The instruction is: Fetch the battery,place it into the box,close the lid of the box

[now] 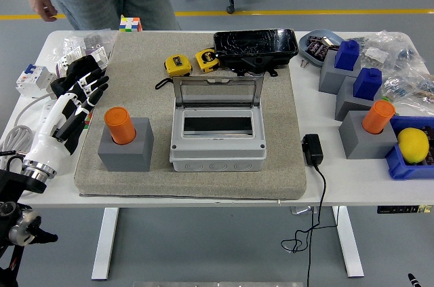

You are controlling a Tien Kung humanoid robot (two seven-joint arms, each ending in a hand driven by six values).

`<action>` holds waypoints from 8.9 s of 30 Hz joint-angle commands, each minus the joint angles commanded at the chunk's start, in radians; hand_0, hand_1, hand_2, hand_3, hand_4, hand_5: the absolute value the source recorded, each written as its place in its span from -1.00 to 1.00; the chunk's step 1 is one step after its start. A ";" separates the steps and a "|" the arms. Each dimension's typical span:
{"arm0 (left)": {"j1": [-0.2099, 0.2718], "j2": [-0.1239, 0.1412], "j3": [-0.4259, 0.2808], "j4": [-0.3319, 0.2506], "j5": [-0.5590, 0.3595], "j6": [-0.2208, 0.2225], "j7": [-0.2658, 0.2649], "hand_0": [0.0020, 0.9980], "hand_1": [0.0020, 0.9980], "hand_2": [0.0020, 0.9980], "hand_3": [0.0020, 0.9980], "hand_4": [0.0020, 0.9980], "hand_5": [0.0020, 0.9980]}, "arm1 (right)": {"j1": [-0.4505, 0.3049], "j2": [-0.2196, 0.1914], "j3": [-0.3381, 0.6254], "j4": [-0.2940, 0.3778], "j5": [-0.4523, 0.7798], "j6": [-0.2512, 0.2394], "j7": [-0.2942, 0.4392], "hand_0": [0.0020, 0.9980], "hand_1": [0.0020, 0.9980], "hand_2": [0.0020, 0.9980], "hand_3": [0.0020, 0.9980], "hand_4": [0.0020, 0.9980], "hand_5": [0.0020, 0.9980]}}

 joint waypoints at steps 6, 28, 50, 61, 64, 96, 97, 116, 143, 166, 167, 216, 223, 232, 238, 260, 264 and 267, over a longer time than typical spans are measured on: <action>-0.010 -0.008 0.003 0.039 -0.004 0.039 -0.016 0.89 0.87 0.83 0.85 1.00 0.20 | 0.002 0.001 0.006 0.000 -0.004 0.000 -0.002 0.61 0.52 0.52 0.60 1.00 1.00; -0.061 -0.035 0.054 0.084 -0.059 0.016 -0.014 0.76 0.79 0.73 0.70 1.00 -0.03 | 0.007 0.005 0.019 0.000 -0.005 -0.001 -0.001 0.60 0.51 0.52 0.60 1.00 1.00; -0.069 -0.041 0.073 0.099 -0.001 0.044 -0.021 0.58 0.70 0.63 0.63 1.00 -0.70 | 0.007 0.003 0.024 0.000 -0.005 -0.002 -0.001 0.59 0.51 0.51 0.60 1.00 1.00; -0.078 -0.035 0.090 0.124 -0.008 0.031 -0.021 0.58 0.72 0.60 0.61 1.00 -0.76 | 0.004 0.004 0.031 0.000 -0.009 -0.002 -0.004 0.60 0.51 0.51 0.60 1.00 1.00; -0.075 -0.043 0.091 0.126 -0.002 0.037 -0.022 0.64 0.76 0.59 0.55 1.00 -0.81 | 0.003 0.004 0.029 0.000 -0.006 -0.002 -0.003 0.59 0.50 0.50 0.60 1.00 1.00; -0.086 -0.055 0.116 0.124 0.044 0.095 -0.029 0.54 0.61 0.41 0.41 1.00 -1.00 | 0.008 0.003 0.027 0.000 0.002 -0.002 -0.003 0.59 0.50 0.50 0.60 1.00 1.00; -0.086 -0.056 0.117 0.122 0.045 0.097 -0.029 0.54 0.61 0.41 0.41 1.00 -1.00 | 0.008 0.003 0.027 0.000 0.002 -0.002 -0.003 0.59 0.50 0.50 0.60 1.00 1.00; -0.077 -0.060 0.118 0.132 0.065 0.109 -0.031 0.44 0.59 0.41 0.37 1.00 -1.00 | 0.009 0.001 0.029 0.000 0.001 -0.002 -0.003 0.59 0.49 0.50 0.60 1.00 1.00; -0.075 -0.060 0.136 0.141 0.072 0.153 -0.038 -0.02 0.16 -0.06 -0.09 1.00 -1.00 | 0.007 0.001 0.032 0.000 0.000 -0.003 -0.005 0.58 0.49 0.50 0.60 1.00 1.00; -0.078 -0.061 0.148 0.147 0.052 0.170 -0.044 -0.42 -0.19 -0.28 -0.36 1.00 -1.00 | 0.010 0.001 0.037 0.000 -0.003 -0.003 -0.005 0.58 0.49 0.50 0.60 1.00 1.00; -0.078 -0.061 0.149 0.146 0.052 0.171 -0.044 -0.42 -0.19 -0.28 -0.36 1.00 -1.00 | 0.010 0.001 0.038 0.000 -0.003 -0.003 -0.005 0.58 0.49 0.50 0.60 1.00 1.00; -0.094 -0.052 0.177 0.138 -0.004 0.287 -0.082 -0.87 -0.99 -0.89 -0.90 1.00 -1.00 | 0.012 -0.004 0.032 0.000 0.005 -0.004 -0.006 0.58 0.50 0.50 0.59 1.00 1.00; -0.107 -0.047 0.176 0.104 -0.004 0.300 -0.079 -0.87 -0.99 -0.89 -0.90 1.00 -1.00 | 0.013 -0.004 0.040 0.000 -0.001 -0.004 -0.007 0.58 0.50 0.50 0.59 1.00 1.00; -0.128 -0.020 0.198 -0.006 0.110 0.410 -0.087 -0.91 -1.00 -0.92 -0.96 1.00 -1.00 | 0.015 -0.005 0.046 0.000 -0.005 -0.004 -0.006 0.58 0.50 0.50 0.59 1.00 1.00; -0.149 0.007 0.240 -0.082 0.206 0.518 -0.091 -0.94 -1.00 -0.94 -0.99 1.00 -0.96 | 0.017 -0.007 0.051 0.000 -0.009 -0.005 -0.007 0.58 0.50 0.50 0.59 1.00 1.00; -0.354 0.119 0.669 -0.201 0.773 0.656 -0.005 -0.95 -1.00 -0.99 -1.00 0.89 -0.67 | 0.025 -0.011 0.097 0.000 -0.049 -0.010 -0.010 0.58 0.50 0.50 0.59 1.00 1.00; -0.402 0.107 0.771 -0.158 0.770 0.660 -0.005 -0.95 -1.00 -0.99 -1.00 0.89 -0.67 | 0.029 -0.013 0.099 0.000 -0.052 -0.010 -0.013 0.58 0.50 0.50 0.59 1.00 1.00; -0.432 0.088 0.824 -0.123 0.766 0.662 -0.004 -0.95 -1.00 -1.00 -1.00 0.77 -0.65 | 0.031 -0.014 0.111 0.000 -0.063 -0.010 -0.018 0.58 0.50 0.50 0.59 1.00 1.00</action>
